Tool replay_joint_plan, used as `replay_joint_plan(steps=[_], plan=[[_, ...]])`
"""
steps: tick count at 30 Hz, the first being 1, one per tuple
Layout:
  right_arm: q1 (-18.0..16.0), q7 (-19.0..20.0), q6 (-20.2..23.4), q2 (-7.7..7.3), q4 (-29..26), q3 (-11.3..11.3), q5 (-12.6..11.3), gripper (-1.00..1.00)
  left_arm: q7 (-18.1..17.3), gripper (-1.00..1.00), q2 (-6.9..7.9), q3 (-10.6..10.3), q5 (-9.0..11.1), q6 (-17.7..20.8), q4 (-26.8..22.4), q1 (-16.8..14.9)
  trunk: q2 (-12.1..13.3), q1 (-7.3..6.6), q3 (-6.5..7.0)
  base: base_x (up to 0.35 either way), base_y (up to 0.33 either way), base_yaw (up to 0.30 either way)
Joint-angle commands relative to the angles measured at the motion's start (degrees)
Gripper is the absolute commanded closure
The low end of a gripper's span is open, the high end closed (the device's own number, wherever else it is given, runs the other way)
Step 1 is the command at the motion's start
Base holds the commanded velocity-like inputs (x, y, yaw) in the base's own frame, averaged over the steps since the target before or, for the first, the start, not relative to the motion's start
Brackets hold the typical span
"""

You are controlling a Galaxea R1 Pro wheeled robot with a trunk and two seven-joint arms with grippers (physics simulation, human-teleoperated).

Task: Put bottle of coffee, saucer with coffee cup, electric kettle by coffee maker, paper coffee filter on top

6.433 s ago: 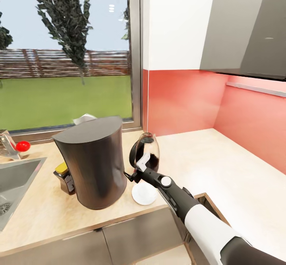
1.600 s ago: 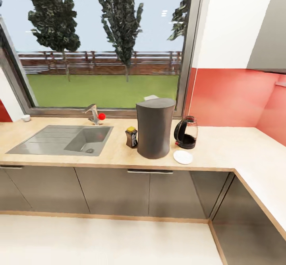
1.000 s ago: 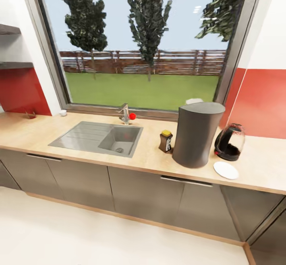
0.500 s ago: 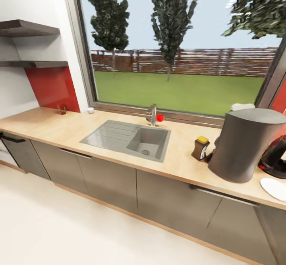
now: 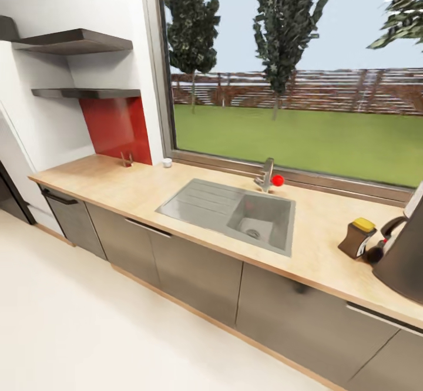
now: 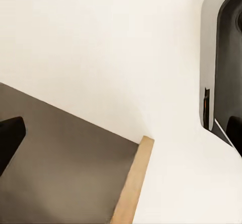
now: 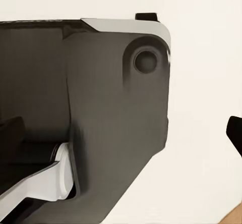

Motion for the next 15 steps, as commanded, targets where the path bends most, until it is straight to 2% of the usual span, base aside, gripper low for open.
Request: replay_joint_plan(steps=[1, 8, 12, 15], plan=[[0.0, -0.3, 0.3, -0.03, -0.1, 0.5, -0.5, -1.00, 0.1, -1.00, 0.00, -0.4, 0.2, -0.1, 0.0, 0.0, -0.1, 0.05, -0.12, 0.210, 0.295, 0.058], [0.0, -0.3, -1.8, -0.21, -0.4, 0.5, -0.7, -1.00, 0.1, -1.00, 0.07, -0.4, 0.2, -0.1, 0.0, 0.0, -0.1, 0.05, -0.12, 0.211, 0.295, 0.007], [0.0, -0.4, -11.6, -0.03, -0.4, 0.5, -0.6, -1.00, 0.1, -1.00, 0.05, -0.4, 0.2, -0.1, 0.1, 0.0, -0.1, 0.05, -0.12, 0.203, 0.296, 0.000], [0.0, -0.2, -12.6, 0.26, -0.4, 0.5, -0.8, -1.00, 0.1, -1.00, 0.04, -0.5, 0.2, -0.1, 0.1, 0.0, -0.1, 0.05, -0.12, 0.173, 0.297, 0.000]])
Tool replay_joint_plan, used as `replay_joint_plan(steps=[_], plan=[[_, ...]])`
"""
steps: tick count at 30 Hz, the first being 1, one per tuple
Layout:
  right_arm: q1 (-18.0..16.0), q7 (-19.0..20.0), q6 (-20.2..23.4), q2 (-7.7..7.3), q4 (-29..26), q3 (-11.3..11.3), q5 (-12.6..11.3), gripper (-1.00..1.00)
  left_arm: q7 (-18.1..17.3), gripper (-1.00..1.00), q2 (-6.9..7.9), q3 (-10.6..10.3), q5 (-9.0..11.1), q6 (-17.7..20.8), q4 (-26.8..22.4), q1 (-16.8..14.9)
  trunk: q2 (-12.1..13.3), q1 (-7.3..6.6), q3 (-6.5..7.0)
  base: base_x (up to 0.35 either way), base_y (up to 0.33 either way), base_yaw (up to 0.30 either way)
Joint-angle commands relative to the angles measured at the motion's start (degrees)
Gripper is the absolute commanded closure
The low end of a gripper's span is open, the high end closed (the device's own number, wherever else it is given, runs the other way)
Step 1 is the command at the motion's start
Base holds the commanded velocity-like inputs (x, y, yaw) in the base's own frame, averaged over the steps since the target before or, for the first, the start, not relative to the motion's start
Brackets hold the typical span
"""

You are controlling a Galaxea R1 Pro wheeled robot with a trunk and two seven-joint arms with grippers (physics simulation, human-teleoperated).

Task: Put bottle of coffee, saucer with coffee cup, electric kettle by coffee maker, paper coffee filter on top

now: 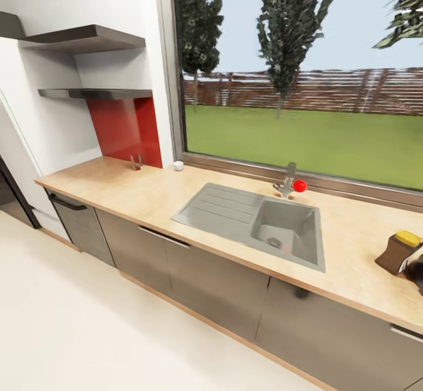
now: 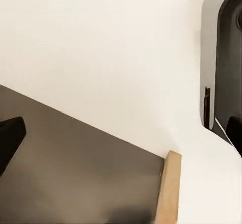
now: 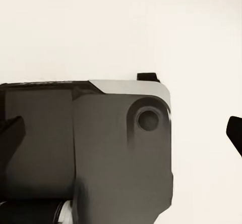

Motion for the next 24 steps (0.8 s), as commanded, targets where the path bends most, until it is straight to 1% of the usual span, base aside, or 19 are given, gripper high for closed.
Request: replay_joint_plan(steps=[1, 8, 12, 14, 17, 18, 19, 20, 21, 22, 24], plan=[[0.0, -0.2, -0.3, 0.07, 0.0, 0.5, -0.5, -1.00, 0.1, -1.00, -0.01, -0.5, 0.2, -0.1, 0.0, 0.0, -0.1, 0.05, -0.12, 0.166, 0.298, 0.000], [0.0, -0.3, -0.6, -0.52, 0.0, 0.4, -0.5, -1.00, 0.1, -1.00, -0.12, -0.6, 0.0, -0.1, 0.0, 0.0, -0.1, 0.05, -0.12, 0.160, 0.299, 0.000], [0.0, -0.3, -0.6, -0.31, 0.2, 0.4, -0.6, -1.00, 0.1, -1.00, -0.12, -0.6, -0.1, -0.1, 0.0, 0.0, -0.1, 0.05, -0.12, 0.159, 0.299, 0.000], [0.0, -0.3, -0.7, -0.31, 0.1, -0.1, -0.7, -1.00, 0.1, -1.00, -0.12, -0.6, -0.1, -0.1, 0.0, 0.0, -0.1, 0.05, -0.12, 0.158, 0.299, 0.000], [0.0, -0.3, -0.7, -0.35, 0.1, -3.2, -0.7, -1.00, 0.1, -1.00, -0.06, -0.5, -0.1, -0.1, 0.0, 0.0, -0.1, 0.05, -0.12, 0.158, 0.299, 0.000], [0.0, -0.3, -0.7, -0.36, 0.2, -5.2, -0.5, -1.00, 0.1, -1.00, -0.05, -0.5, -0.1, -0.1, 0.0, 0.0, -0.1, 0.05, -0.12, 0.158, 0.299, 0.000], [0.0, -0.3, -0.7, -0.37, 0.2, -8.1, 0.0, -1.00, 0.1, -1.00, 0.00, -0.5, -0.1, -0.1, 0.0, 0.0, -0.1, 0.05, -0.12, 0.158, 0.299, 0.000], [0.0, -0.3, -0.7, -0.31, 0.2, -10.9, 3.1, -1.00, 0.1, -1.00, 0.09, -0.5, 0.0, -0.1, 0.0, 0.0, -0.1, 0.05, -0.12, 0.158, 0.299, 0.000], [0.0, -0.3, -0.7, -0.32, 0.2, -11.2, 4.4, -1.00, 0.1, -1.00, 0.11, -0.4, 0.0, -0.1, 0.0, 0.0, -0.1, 0.05, -0.12, 0.158, 0.299, 0.000], [0.0, -0.3, -0.7, -0.33, 0.2, -11.4, 5.1, -1.00, 0.1, -1.00, 0.12, -0.4, 0.0, -0.1, 0.0, 0.0, -0.1, 0.05, -0.12, 0.158, 0.299, 0.000], [0.0, -0.3, -0.7, -0.35, 0.2, -13.1, 7.9, -1.00, 0.1, -1.00, 0.10, -0.4, 0.0, -0.1, 0.0, 0.0, -0.1, 0.05, -0.12, 0.158, 0.299, 0.000]])
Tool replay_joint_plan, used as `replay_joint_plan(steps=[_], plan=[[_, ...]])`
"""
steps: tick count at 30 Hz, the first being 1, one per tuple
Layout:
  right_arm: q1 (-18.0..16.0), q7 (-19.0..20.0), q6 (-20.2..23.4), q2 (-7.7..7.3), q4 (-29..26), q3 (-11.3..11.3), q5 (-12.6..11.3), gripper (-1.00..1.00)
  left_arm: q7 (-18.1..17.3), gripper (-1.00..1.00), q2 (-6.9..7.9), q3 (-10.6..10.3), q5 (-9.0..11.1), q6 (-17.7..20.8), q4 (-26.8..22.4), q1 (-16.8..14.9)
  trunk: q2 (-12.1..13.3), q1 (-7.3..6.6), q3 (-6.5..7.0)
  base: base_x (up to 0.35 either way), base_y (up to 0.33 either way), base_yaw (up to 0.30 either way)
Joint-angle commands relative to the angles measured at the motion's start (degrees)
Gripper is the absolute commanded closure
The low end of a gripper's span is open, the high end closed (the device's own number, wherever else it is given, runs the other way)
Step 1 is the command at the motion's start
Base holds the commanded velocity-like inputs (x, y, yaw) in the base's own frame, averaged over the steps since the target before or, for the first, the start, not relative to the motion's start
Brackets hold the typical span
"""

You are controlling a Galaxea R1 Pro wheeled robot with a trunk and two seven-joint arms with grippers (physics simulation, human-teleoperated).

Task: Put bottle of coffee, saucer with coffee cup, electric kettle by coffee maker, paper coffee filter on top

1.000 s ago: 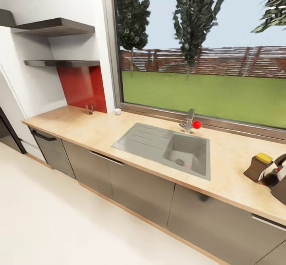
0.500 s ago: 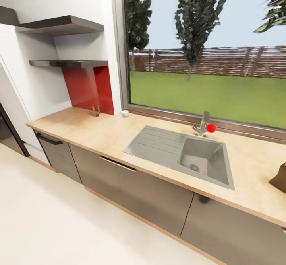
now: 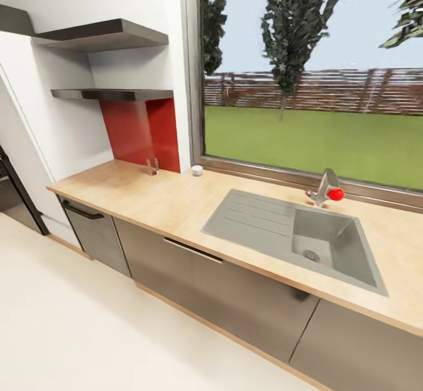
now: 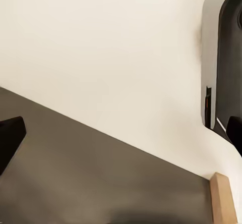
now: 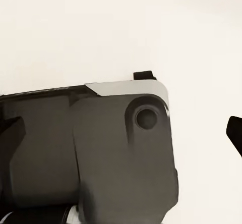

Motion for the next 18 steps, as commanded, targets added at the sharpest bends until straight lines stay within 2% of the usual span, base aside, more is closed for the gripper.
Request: replay_joint_plan(steps=[1, 2, 3, 4, 7, 10, 18], plan=[[0.0, -0.2, -0.2, 0.01, 0.0, -4.2, 4.4, -1.00, 0.1, -1.00, -0.01, -0.4, 0.2, -0.1, 0.0, 0.0, -0.1, 0.05, -0.12, 0.158, 0.299, 0.000], [0.0, -0.2, -0.2, 0.01, 0.0, -5.5, 5.5, -1.00, 0.1, -1.00, -0.02, -0.4, 0.2, -0.1, 0.0, 0.0, -0.1, 0.05, -0.12, 0.158, 0.299, 0.000], [0.0, -0.2, -0.2, 0.00, 0.1, -8.0, 8.0, -1.00, 0.1, -1.00, -0.03, -0.4, 0.2, -0.1, 0.0, 0.0, -0.1, 0.05, -0.12, 0.158, 0.299, 0.000], [0.0, -0.2, -0.2, 0.00, 0.1, -9.3, 9.3, -1.00, 0.1, -1.00, -0.03, -0.4, 0.2, -0.1, 0.0, 0.0, -0.1, 0.05, -0.12, 0.158, 0.299, 0.000], [0.0, -0.2, -0.2, 0.00, 0.1, -15.5, 15.9, -1.00, 0.1, -1.00, -0.04, -0.4, 0.2, -0.1, 0.0, 0.0, -0.1, 0.05, -0.12, 0.158, 0.299, 0.000], [0.0, -0.2, -0.2, -0.07, -0.2, -16.7, 17.0, -1.00, 0.1, -1.00, -0.09, -0.5, 0.2, -0.1, 0.0, 0.0, -0.1, 0.05, -0.12, 0.158, 0.299, 0.000], [0.0, -0.2, -0.2, -0.09, -0.3, -16.9, 17.3, -1.00, 0.1, -1.00, -0.13, -0.5, 0.1, -0.1, 0.0, 0.0, -0.1, 0.05, -0.12, 0.158, 0.299, 0.000]])
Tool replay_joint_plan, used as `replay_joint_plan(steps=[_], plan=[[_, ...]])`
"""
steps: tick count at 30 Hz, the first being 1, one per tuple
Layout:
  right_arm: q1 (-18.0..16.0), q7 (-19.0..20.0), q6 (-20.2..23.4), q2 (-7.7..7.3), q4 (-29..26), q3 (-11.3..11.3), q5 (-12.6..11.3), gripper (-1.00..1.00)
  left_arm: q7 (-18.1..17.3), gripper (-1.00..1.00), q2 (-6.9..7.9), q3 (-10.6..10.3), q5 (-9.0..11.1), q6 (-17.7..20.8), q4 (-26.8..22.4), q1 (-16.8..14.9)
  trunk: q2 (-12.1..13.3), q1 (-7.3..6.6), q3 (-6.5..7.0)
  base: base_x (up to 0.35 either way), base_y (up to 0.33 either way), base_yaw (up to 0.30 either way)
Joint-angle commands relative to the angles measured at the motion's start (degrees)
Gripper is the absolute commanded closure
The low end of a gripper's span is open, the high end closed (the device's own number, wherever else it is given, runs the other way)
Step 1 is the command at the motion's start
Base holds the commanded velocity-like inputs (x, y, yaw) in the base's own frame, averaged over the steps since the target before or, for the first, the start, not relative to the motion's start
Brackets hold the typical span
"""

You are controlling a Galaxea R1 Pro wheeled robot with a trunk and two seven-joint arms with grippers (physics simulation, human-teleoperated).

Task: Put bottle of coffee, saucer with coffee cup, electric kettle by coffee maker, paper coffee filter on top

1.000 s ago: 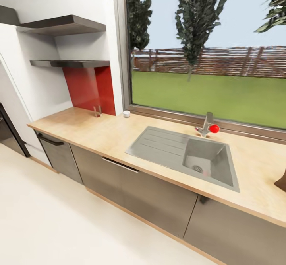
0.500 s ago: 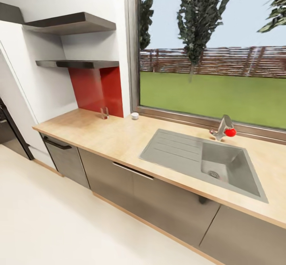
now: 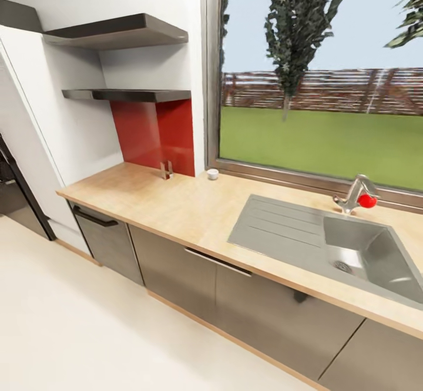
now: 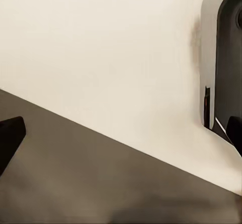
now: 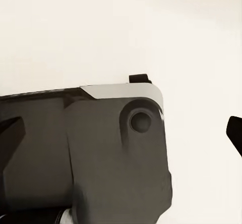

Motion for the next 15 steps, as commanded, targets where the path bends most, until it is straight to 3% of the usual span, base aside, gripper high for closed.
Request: replay_joint_plan(steps=[1, 15], plan=[[0.0, -0.1, -0.3, 0.02, 0.1, -0.3, -0.3, -1.00, 0.1, -1.00, 0.00, -0.4, 0.1, -0.1, 0.0, 0.0, -0.1, 0.05, -0.12, 0.158, 0.299, 0.000], [0.0, 0.1, -0.1, 0.31, 0.1, -0.3, -0.4, -1.00, 0.1, -1.00, -0.46, -0.6, 0.1, -0.1, 0.0, 0.0, -0.1, 0.05, -0.12, 0.158, 0.299, -0.010]])
